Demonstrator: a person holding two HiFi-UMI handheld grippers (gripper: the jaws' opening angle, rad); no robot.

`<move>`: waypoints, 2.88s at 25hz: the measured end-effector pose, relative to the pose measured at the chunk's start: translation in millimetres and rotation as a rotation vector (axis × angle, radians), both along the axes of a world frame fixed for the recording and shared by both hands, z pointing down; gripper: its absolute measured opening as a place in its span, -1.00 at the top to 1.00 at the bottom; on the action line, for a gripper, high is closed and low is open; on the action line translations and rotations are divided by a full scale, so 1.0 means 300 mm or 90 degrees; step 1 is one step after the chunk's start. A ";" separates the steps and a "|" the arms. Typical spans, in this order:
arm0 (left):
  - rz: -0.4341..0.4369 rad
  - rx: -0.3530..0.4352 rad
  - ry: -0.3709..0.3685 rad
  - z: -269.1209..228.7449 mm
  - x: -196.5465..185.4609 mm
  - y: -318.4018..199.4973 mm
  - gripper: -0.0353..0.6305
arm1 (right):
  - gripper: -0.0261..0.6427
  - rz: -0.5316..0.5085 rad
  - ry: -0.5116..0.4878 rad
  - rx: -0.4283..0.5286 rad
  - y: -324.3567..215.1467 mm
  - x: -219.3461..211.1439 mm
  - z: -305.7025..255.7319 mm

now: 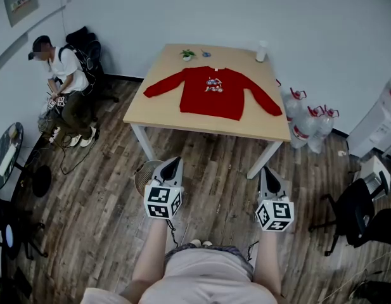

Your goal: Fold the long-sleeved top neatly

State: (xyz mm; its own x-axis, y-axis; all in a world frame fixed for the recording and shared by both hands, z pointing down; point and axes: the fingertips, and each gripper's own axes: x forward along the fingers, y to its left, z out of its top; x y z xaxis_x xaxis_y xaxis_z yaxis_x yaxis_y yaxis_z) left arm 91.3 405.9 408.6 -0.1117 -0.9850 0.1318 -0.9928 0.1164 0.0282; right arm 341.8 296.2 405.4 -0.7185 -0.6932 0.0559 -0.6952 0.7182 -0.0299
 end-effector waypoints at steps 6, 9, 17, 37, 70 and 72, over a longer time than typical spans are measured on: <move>-0.003 -0.006 0.001 0.006 -0.001 0.003 0.88 | 0.90 -0.001 0.001 -0.004 0.001 -0.005 0.002; -0.008 -0.005 0.002 0.012 -0.005 0.006 0.88 | 0.90 0.002 -0.005 -0.012 0.002 -0.003 0.010; -0.014 0.014 0.022 0.012 -0.020 0.013 0.88 | 0.89 -0.008 -0.025 -0.025 0.009 -0.012 0.016; 0.074 0.062 0.040 0.001 -0.026 0.025 -0.30 | -0.56 -0.071 -0.108 -0.045 0.041 -0.085 0.013; 0.084 0.070 0.055 0.058 -0.212 -0.343 -0.47 | -0.76 -0.066 -0.084 -0.073 -0.288 -0.293 0.093; 0.080 0.068 0.055 0.070 -0.245 -0.414 -0.47 | -0.75 -0.071 -0.085 -0.074 -0.366 -0.328 0.100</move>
State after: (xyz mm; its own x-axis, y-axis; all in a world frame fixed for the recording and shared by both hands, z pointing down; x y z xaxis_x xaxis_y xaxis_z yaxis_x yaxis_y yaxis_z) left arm 17.7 281.6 429.6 0.0205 -0.9994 0.0287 -0.9927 -0.0169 0.1192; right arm 243.3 186.3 435.5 -0.7964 -0.6040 0.0300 -0.5965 0.7765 -0.2031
